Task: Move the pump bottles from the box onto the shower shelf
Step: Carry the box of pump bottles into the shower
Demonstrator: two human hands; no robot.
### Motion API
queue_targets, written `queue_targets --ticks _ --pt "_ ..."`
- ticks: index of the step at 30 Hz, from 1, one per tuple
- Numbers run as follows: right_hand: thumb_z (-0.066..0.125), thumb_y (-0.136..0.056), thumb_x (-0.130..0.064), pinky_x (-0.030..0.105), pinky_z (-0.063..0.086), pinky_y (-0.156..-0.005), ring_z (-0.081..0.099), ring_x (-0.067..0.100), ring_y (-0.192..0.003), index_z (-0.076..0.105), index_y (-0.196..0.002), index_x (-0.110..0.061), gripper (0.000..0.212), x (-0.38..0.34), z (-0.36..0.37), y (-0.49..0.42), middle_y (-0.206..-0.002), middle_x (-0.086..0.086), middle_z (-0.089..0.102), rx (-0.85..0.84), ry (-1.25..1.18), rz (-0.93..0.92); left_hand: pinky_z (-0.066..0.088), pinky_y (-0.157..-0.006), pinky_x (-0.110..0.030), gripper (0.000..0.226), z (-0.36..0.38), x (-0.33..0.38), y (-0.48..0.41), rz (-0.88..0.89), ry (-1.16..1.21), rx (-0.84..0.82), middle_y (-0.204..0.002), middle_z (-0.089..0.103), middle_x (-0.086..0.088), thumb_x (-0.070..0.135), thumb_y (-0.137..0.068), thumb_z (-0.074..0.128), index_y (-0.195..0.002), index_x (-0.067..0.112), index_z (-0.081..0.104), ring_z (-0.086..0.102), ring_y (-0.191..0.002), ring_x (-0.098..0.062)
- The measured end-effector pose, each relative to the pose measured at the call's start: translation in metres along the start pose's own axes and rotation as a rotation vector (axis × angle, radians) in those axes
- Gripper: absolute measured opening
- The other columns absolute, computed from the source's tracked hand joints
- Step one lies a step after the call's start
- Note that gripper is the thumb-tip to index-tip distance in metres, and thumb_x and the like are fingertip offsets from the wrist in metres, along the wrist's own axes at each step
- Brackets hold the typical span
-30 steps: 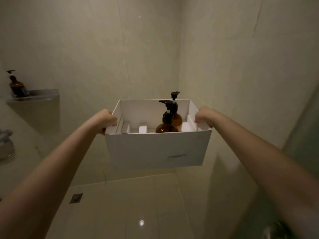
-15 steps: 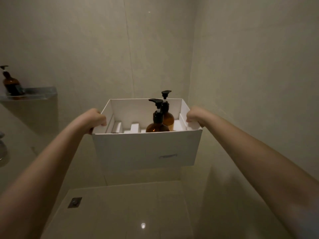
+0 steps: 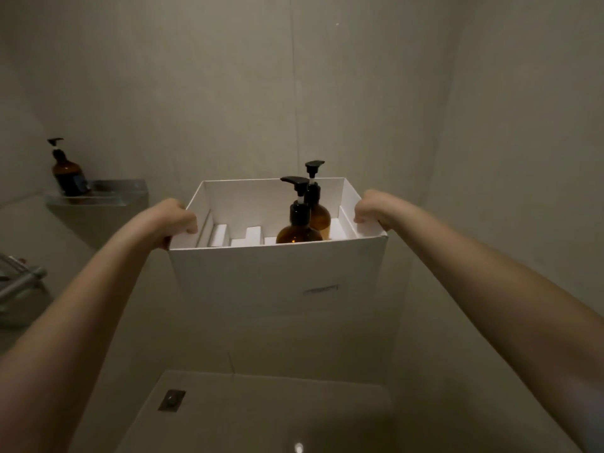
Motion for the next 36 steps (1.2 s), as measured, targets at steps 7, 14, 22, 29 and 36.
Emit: queue_targets --ticks 7,14,22,29,36 --pt "0.047 -0.090 0.001 0.041 0.049 -0.068 0.058 0.042 -0.106 0.045 -0.126 0.009 0.038 -0.065 0.036 -0.063 -0.122 0.028 0.054 -0.066 0.036 -0.086 0.041 -0.049 -0.027 0.012 -0.027 -0.033 -0.044 -0.106 0.002 0.071 -0.066 0.051 -0.018 -0.007 -0.077 0.056 -0.089 -0.006 0.054 0.050 -0.056 -0.028" --pt "0.047 -0.088 0.002 0.045 0.051 -0.075 0.059 0.043 -0.104 0.048 -0.125 0.009 0.037 -0.126 0.093 -0.125 -0.119 0.029 0.057 -0.191 0.034 -0.202 0.037 -0.047 -0.025 0.012 -0.050 -0.084 -0.069 -0.254 0.005 0.170 -0.065 0.050 -0.016 -0.009 -0.078 0.055 -0.068 -0.002 0.051 0.048 -0.053 -0.025" --pt "0.047 -0.087 0.004 0.042 0.048 -0.069 0.060 0.044 -0.102 0.048 -0.124 0.010 0.037 -0.210 0.161 -0.184 -0.110 0.029 0.058 -0.377 0.047 -0.397 0.037 -0.052 -0.024 0.009 -0.075 -0.136 -0.075 -0.457 -0.034 0.325 -0.078 0.056 -0.018 -0.003 -0.077 0.059 -0.086 -0.003 0.058 0.051 -0.060 -0.025" --pt "0.047 -0.089 -0.001 0.036 0.044 -0.063 0.060 0.041 -0.101 0.049 -0.123 0.008 0.035 -0.286 0.213 -0.198 -0.116 0.027 0.058 -0.487 0.124 -0.605 0.040 -0.049 -0.024 0.012 -0.091 -0.174 -0.052 -0.641 0.032 0.496 -0.065 0.054 -0.016 -0.004 -0.076 0.057 -0.088 -0.005 0.057 0.053 -0.056 -0.027" --pt "0.049 -0.086 0.002 0.034 0.044 -0.065 0.061 0.040 -0.096 0.052 -0.118 0.011 0.033 -0.346 0.273 -0.179 -0.108 0.028 0.059 -0.593 0.139 -0.748 0.039 -0.047 -0.024 0.012 -0.109 -0.209 -0.012 -0.790 0.070 0.622 -0.064 0.051 -0.014 -0.005 -0.077 0.052 -0.089 -0.002 0.053 0.051 -0.055 -0.027"
Point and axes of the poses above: each hand's wrist, its own y-axis away from the middle knuckle, its own z-axis out of the palm, x = y × z, the point moved 10 cm from there along -y, towards the middle knuckle
